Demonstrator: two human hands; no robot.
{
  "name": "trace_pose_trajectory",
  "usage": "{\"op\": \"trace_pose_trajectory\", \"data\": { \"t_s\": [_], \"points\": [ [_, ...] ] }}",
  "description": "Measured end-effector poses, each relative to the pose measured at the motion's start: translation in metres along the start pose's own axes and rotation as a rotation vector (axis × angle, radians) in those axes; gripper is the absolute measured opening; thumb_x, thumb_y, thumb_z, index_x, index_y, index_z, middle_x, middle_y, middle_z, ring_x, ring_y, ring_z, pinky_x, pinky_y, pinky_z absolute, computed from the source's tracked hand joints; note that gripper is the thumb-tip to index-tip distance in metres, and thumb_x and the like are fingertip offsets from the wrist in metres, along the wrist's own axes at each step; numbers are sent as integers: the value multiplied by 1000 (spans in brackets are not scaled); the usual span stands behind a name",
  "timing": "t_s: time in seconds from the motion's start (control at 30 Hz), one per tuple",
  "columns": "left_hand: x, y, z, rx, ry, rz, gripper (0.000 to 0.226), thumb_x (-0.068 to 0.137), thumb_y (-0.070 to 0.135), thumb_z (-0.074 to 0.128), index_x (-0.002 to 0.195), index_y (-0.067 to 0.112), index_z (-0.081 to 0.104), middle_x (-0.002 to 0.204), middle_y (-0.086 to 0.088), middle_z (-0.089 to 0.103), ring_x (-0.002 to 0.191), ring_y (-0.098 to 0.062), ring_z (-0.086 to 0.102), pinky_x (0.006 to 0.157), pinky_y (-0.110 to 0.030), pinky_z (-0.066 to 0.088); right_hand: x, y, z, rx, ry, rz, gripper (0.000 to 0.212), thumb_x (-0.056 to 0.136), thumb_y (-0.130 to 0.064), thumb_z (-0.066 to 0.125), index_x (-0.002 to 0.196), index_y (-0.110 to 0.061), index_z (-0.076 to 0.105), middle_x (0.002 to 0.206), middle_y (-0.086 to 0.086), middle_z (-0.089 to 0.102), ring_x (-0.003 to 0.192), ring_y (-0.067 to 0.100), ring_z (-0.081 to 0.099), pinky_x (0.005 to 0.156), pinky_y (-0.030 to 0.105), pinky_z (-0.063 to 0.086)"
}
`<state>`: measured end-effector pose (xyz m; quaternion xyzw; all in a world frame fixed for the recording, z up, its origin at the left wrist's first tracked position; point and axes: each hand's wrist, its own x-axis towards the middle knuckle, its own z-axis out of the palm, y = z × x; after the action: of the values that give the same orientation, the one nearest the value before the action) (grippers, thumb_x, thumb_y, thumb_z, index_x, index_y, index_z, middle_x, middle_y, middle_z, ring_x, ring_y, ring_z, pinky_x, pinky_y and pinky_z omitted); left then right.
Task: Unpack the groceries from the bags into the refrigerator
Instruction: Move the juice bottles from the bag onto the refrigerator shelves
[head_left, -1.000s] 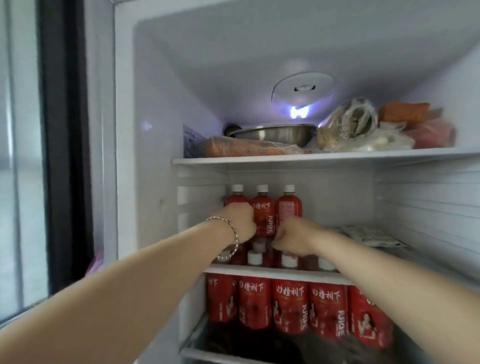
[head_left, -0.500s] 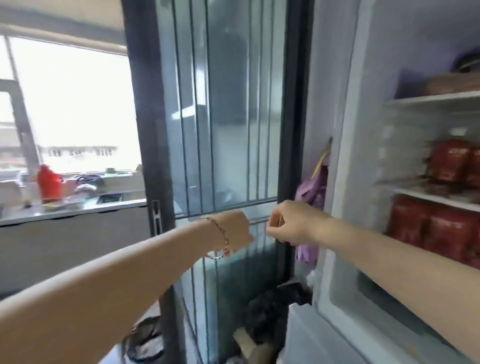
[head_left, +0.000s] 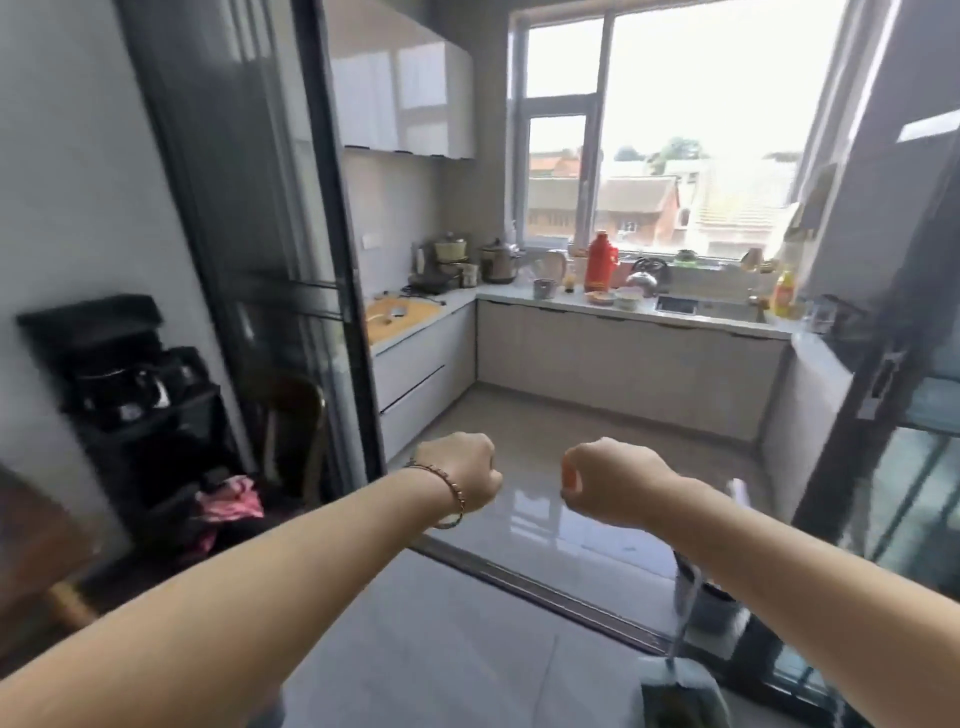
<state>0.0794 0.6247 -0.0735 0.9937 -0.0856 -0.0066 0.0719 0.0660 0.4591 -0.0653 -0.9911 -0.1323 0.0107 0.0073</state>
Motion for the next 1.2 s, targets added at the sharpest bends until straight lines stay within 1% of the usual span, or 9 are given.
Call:
{"op": "trace_pose_trajectory", "data": {
  "t_s": [0.17,0.27,0.37,0.53,0.6,0.73,0.8,1.03,1.2],
  "points": [
    [-75,-188,2,6,-9,-310,24,91,23,44,105,14,61,116,-7,63,106,-30,59,76,-28,38,63,-198,33,-17,-19,-286,27,91,-24,46,111,-16,63,116,5,64,107,28,60,83,30,47],
    [-121,-281,0,9,-30,-469,26,91,23,42,107,15,60,117,-8,61,106,-30,58,78,-31,41,90,-308,45,-15,-54,-432,25,90,-20,45,105,-13,64,110,7,65,101,30,61,72,29,45],
    [-167,-363,-4,-16,-25,-635,25,91,25,42,107,16,60,113,-7,62,104,-30,59,78,-31,42,111,-410,53,10,-136,-605,27,93,-28,45,104,-12,64,106,8,64,100,28,60,72,28,41],
    [-227,-492,-5,-52,8,-868,26,91,27,46,107,18,64,111,-6,64,102,-28,61,75,-30,43,148,-564,73,27,-152,-846,19,91,-30,47,93,-20,63,85,-1,54,88,26,60,62,27,38],
    [-243,-543,-7,-46,9,-945,28,91,27,45,110,18,64,115,-6,63,104,-28,60,76,-30,42,164,-622,80,18,-130,-904,17,89,-30,48,93,-20,62,90,0,58,85,25,60,60,28,39],
    [-259,-635,-16,-47,27,-1079,29,95,30,39,111,19,61,114,-7,63,102,-29,60,78,-31,44,205,-728,93,-19,-121,-1062,25,92,-30,46,108,-18,61,112,2,60,92,23,60,64,30,43],
    [-267,-682,-22,-59,61,-1147,31,96,29,35,114,19,60,112,-8,64,100,-28,60,75,-32,43,227,-784,94,-85,-172,-1147,30,96,-31,45,117,-15,60,124,3,58,103,24,58,74,31,46],
    [-305,-825,-14,-190,93,-1346,33,95,26,37,118,19,59,116,-5,64,105,-27,60,86,-34,47,274,-948,113,-79,-256,-1205,26,95,-29,43,107,-14,61,107,7,63,100,26,60,78,33,45],
    [-334,-920,13,-211,145,-1350,29,96,27,37,111,17,60,108,-6,66,101,-27,61,85,-34,48,293,-1039,157,-19,-261,-1136,27,94,-21,42,113,-17,60,109,4,64,97,25,62,74,30,49]
  ]
}}
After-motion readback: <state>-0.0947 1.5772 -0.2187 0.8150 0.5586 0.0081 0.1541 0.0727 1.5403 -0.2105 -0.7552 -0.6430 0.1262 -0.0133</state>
